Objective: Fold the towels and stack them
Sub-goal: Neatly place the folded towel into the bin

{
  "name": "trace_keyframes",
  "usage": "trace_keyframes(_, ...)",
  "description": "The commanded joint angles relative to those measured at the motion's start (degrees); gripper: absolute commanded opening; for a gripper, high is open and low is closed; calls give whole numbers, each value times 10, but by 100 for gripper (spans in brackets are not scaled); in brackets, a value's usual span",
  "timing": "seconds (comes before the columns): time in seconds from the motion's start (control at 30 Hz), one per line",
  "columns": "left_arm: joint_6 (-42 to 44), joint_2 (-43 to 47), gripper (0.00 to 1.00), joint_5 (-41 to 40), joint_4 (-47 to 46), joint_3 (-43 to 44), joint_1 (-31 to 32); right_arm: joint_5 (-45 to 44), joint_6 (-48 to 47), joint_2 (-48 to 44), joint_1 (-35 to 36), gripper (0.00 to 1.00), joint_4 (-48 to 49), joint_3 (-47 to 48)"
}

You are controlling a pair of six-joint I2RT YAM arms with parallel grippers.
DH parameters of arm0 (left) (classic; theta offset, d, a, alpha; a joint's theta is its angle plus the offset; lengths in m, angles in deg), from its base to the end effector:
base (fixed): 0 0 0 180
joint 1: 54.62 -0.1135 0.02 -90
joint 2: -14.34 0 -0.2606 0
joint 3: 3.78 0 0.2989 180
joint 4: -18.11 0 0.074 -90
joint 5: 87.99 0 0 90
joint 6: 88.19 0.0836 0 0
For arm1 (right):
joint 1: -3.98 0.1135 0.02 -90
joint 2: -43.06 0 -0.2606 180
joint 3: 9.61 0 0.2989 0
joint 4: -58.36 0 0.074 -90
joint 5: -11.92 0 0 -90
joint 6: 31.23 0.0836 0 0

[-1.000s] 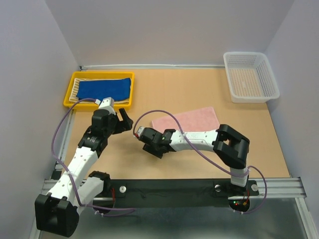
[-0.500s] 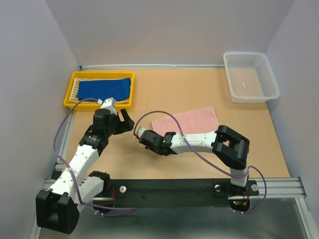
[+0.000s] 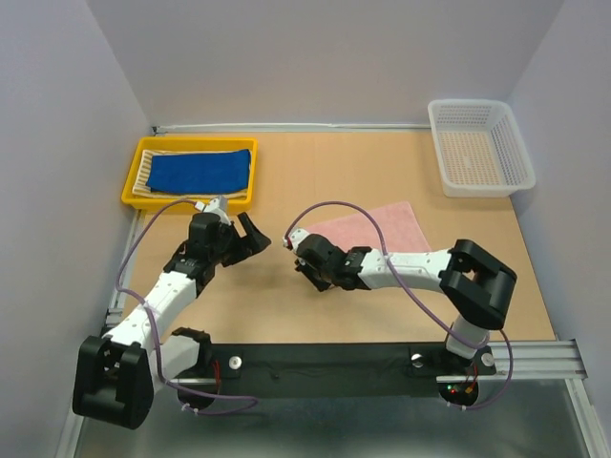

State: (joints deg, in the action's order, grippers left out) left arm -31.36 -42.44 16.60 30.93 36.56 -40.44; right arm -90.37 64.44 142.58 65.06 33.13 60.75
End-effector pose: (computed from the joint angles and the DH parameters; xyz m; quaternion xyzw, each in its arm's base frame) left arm 0.2848 -0.0937 0.1712 -0.0779 0.8547 -0.3017 0.4153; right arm 0.2162 0.3544 0.0983 -0.4111 0.8533 0.0821 0.3100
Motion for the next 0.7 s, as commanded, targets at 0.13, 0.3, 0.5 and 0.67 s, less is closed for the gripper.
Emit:
trace_keyframes(0.13, -126, -82, 95, 25, -123, -11, 73, 25, 41, -73, -12, 1, 117, -53)
trace_keyframes(0.3, -181, -141, 96, -17, -176, -9, 133, 32, 51, -100, -21, 0, 154, -83)
trace_keyframes(0.5, -186, -149, 96, -58, -173, -9, 146, 46, 37, -100, -24, 7, 150, -94)
trace_keyframes(0.67, -143, -91, 96, -139, -73, 17, 144, 53, 14, -78, -23, 34, 71, -57)
